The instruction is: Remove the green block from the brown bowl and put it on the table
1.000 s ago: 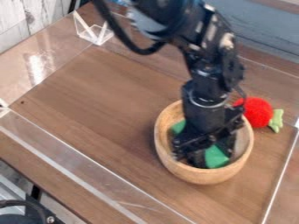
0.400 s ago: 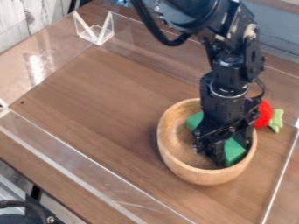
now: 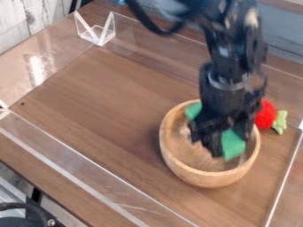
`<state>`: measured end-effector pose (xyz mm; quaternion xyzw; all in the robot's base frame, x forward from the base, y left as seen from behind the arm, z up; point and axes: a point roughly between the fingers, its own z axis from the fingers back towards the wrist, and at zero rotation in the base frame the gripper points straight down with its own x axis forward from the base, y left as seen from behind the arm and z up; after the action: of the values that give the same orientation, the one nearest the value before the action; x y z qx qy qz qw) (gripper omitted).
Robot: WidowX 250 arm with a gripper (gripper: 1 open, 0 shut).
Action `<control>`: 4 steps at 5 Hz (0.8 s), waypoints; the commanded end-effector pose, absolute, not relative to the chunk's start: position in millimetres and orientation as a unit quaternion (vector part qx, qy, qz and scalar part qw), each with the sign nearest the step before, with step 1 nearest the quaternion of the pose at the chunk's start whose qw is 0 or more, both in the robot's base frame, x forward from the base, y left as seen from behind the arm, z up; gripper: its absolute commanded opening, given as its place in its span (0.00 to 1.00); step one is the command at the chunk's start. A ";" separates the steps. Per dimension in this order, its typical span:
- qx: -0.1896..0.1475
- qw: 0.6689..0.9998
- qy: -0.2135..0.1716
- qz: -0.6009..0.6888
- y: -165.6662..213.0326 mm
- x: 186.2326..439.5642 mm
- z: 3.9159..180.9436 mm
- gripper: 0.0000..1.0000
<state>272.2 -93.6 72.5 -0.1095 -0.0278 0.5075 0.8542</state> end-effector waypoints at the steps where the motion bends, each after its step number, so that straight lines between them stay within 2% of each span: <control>1: -0.133 0.846 -0.070 0.512 -78.3 283.0 108.8 0.00; 2: -0.148 0.836 -0.088 0.520 -56.9 291.2 124.4 0.00; 3: -0.165 0.834 -0.102 0.516 -17.6 284.3 139.3 0.00; 4: -0.184 0.830 -0.108 0.515 13.4 274.9 145.3 0.00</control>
<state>272.7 14.6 134.2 -0.1757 -0.0899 0.5237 0.8287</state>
